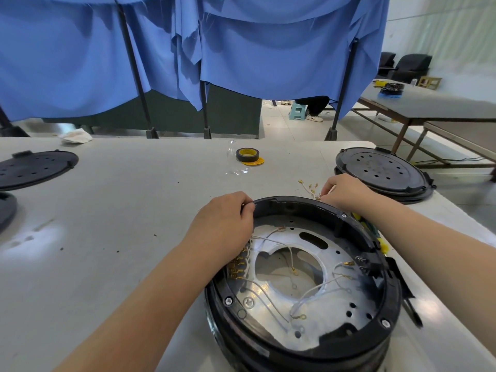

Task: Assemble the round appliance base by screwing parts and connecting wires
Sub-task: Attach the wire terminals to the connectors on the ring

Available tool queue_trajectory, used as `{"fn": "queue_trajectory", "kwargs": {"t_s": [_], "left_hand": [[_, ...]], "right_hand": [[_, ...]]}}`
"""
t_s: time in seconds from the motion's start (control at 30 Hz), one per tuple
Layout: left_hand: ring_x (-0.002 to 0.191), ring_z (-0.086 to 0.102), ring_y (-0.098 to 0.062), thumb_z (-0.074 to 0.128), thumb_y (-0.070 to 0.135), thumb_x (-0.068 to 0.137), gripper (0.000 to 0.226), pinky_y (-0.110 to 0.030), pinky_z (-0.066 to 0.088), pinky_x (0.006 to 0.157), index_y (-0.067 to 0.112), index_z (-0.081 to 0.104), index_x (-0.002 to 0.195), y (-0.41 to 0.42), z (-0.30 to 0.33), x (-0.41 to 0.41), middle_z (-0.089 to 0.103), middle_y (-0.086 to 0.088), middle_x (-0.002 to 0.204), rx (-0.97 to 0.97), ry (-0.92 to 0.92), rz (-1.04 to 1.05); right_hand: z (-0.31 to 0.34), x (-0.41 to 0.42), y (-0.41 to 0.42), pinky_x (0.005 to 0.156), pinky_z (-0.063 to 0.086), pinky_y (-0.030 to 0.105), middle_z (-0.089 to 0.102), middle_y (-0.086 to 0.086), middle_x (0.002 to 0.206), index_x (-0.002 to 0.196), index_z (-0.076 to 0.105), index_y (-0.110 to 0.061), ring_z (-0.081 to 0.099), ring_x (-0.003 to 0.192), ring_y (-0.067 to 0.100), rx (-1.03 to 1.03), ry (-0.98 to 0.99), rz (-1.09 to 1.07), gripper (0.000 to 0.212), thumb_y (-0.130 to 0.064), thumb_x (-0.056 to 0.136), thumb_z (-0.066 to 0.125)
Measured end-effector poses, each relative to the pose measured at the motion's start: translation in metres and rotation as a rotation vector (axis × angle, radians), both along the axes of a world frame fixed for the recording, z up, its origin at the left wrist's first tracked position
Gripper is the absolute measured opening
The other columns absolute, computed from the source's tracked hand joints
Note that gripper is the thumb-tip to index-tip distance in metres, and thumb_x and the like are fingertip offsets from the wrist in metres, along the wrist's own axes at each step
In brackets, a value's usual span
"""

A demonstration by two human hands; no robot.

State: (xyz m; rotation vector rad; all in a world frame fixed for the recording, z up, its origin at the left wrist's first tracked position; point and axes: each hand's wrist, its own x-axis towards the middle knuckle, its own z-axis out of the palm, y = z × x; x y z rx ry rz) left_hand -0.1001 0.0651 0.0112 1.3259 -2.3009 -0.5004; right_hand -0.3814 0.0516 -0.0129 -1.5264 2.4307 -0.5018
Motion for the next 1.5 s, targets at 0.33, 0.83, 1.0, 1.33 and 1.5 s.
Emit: {"fn": "queue_trajectory", "kwargs": {"t_s": [0.33, 0.83, 1.0, 1.33, 1.5], "left_hand": [[0.096, 0.057, -0.015, 0.039, 0.032, 0.102, 0.027, -0.033, 0.05, 0.085, 0.024, 0.061, 0.116, 0.001, 0.0, 0.001, 0.066, 0.003, 0.107, -0.005, 0.005, -0.002], [0.094, 0.058, -0.016, 0.04, 0.032, 0.101, 0.027, -0.037, 0.051, 0.086, 0.024, 0.062, 0.114, 0.001, 0.001, 0.001, 0.066, 0.003, 0.104, 0.01, 0.01, 0.0], [0.095, 0.058, -0.015, 0.039, 0.032, 0.101, 0.028, -0.037, 0.051, 0.087, 0.023, 0.062, 0.115, 0.001, 0.0, 0.001, 0.066, 0.003, 0.105, 0.007, 0.01, -0.005], [0.094, 0.058, -0.014, 0.039, 0.033, 0.101, 0.027, -0.036, 0.052, 0.086, 0.024, 0.061, 0.115, -0.001, -0.003, 0.0, 0.065, 0.004, 0.105, -0.004, 0.01, -0.004], [0.094, 0.058, -0.014, 0.039, 0.033, 0.101, 0.027, -0.034, 0.051, 0.085, 0.025, 0.061, 0.115, -0.002, -0.003, 0.0, 0.065, 0.004, 0.106, -0.01, 0.009, -0.004]], "right_hand": [[0.005, 0.005, 0.004, 0.073, 0.047, 0.028, 0.06, -0.005, 0.092, 0.087, 0.06, -0.026, 0.057, 0.083, 0.016, 0.051, 0.248, 0.201, 0.007, -0.019, 0.089, 0.058], [-0.002, -0.002, 0.006, 0.067, 0.05, 0.031, 0.064, -0.003, 0.08, 0.089, 0.059, -0.02, 0.062, 0.073, 0.018, -0.312, 0.041, 0.021, 0.008, -0.016, 0.088, 0.052], [0.001, 0.004, 0.006, 0.065, 0.049, 0.028, 0.061, -0.004, 0.083, 0.083, 0.063, -0.021, 0.057, 0.075, 0.014, -0.207, 0.071, 0.115, 0.013, -0.01, 0.084, 0.056], [0.0, 0.007, 0.002, 0.08, 0.048, 0.033, 0.056, -0.004, 0.091, 0.096, 0.067, -0.019, 0.057, 0.088, 0.019, -0.01, 0.231, 0.19, 0.011, -0.016, 0.089, 0.059], [0.0, 0.006, -0.003, 0.073, 0.044, 0.028, 0.058, -0.004, 0.087, 0.085, 0.064, -0.023, 0.056, 0.081, 0.018, 0.029, 0.242, 0.179, 0.011, -0.015, 0.089, 0.059]]}}
